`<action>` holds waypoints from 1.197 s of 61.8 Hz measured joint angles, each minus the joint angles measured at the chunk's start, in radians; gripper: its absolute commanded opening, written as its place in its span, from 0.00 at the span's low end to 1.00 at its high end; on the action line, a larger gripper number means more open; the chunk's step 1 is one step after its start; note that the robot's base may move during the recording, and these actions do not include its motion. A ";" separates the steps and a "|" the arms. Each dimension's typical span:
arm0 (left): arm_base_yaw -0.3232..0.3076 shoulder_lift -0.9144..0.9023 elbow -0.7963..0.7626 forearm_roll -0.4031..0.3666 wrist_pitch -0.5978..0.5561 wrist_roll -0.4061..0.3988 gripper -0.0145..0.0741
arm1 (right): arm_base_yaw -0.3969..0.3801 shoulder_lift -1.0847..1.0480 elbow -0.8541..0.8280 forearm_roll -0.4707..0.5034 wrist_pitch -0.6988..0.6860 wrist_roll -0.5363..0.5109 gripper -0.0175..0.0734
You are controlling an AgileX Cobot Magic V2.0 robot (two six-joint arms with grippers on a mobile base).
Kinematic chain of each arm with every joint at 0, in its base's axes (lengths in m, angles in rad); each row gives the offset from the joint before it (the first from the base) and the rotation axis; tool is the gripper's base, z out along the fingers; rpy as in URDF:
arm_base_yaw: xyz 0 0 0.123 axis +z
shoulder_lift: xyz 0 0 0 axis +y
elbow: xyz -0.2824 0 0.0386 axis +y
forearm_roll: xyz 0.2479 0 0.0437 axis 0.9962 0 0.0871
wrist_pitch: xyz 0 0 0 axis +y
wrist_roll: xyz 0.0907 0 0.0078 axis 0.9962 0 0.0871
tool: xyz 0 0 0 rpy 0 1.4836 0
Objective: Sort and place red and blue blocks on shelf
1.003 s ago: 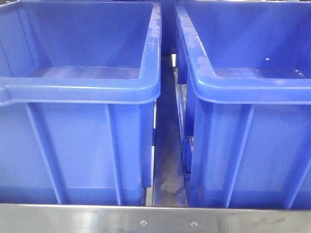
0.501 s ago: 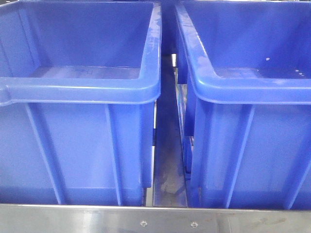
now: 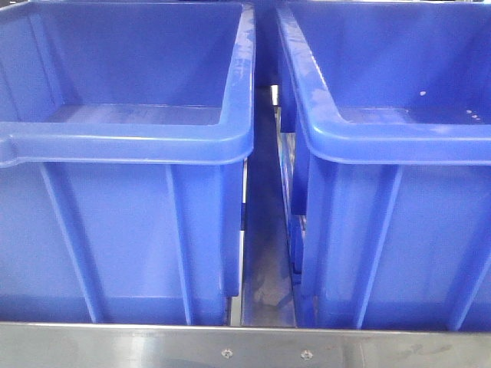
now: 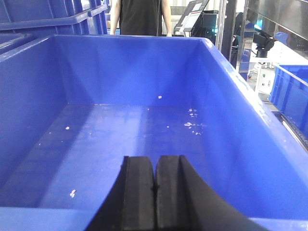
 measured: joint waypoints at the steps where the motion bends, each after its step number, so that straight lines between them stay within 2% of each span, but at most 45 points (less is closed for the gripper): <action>1: 0.000 0.000 0.000 0.000 0.000 0.000 0.30 | 0.000 0.000 0.000 0.000 0.000 0.000 0.25; 11: 0.000 0.000 0.021 0.006 -0.010 0.000 0.30 | 0.000 0.000 0.000 0.000 0.000 0.000 0.25; 20: 0.009 -0.041 0.094 0.104 -0.012 0.000 0.30 | 0.000 0.000 0.000 0.000 -0.002 0.000 0.25; 28: 0.046 -0.121 0.170 0.131 -0.012 0.000 0.30 | 0.000 0.000 0.000 0.000 -0.002 0.000 0.25; 41: 0.132 -0.285 0.294 0.131 -0.012 0.000 0.30 | 0.000 0.000 0.000 0.000 -0.004 0.000 0.25; 48: 0.134 -0.346 0.348 0.131 -0.006 0.000 0.30 | 0.000 0.000 0.000 0.000 -0.004 0.000 0.25; 74: 0.134 -0.353 0.347 0.131 0.004 0.000 0.30 | 0.000 0.000 0.000 0.000 -0.004 0.000 0.25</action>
